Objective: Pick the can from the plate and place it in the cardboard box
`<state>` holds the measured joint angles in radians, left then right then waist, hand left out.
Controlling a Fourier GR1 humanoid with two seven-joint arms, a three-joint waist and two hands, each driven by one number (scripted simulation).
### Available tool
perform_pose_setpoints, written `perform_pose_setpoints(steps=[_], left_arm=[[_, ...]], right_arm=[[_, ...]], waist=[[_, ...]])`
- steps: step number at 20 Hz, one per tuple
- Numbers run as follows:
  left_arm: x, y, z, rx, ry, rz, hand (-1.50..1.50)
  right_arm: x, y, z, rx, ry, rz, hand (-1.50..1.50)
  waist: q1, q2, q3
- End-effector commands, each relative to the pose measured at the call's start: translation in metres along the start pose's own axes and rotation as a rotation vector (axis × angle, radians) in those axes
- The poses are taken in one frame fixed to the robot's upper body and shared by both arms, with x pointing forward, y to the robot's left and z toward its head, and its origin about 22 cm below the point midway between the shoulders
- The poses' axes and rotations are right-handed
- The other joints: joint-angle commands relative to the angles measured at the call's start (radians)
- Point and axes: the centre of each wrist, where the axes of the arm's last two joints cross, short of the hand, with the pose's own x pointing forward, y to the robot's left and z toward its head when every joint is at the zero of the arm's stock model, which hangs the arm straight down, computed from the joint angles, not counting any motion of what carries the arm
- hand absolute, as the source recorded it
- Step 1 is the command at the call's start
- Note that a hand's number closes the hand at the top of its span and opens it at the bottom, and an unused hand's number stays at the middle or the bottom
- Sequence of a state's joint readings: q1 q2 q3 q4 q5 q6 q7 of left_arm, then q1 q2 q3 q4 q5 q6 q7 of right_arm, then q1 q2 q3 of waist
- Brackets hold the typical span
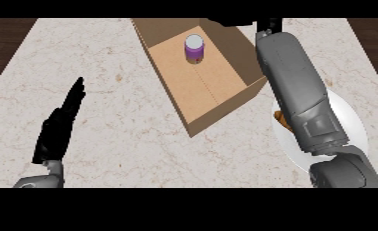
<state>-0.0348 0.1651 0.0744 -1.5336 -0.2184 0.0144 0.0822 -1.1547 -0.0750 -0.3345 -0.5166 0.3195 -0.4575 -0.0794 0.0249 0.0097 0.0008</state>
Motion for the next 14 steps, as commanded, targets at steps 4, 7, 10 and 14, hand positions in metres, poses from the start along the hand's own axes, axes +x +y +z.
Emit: perform_pose_setpoints(steps=[4,7,10,14], left_arm=[[0.01,0.013,0.001,0.015,0.008,-0.01,0.0],[-0.002,0.01,0.01,0.031,0.026,-0.005,0.0],[-0.016,0.011,0.009,0.03,0.035,-0.002,0.0],[-0.002,0.004,0.011,0.018,0.012,0.009,0.0]], right_arm=[[-0.042,-0.099,-0.02,-0.2,0.022,-0.073,-1.5],[-0.047,-0.15,-0.024,-0.209,0.03,-0.104,-1.5],[-0.064,-0.19,-0.015,-0.178,0.013,-0.105,-1.5],[-0.074,-0.246,-0.012,-0.13,-0.006,-0.083,-1.5]], waist=[[-0.01,-0.003,0.0],[-0.023,-0.01,0.0],[-0.034,-0.012,-0.001],[-0.016,-0.007,0.0]])
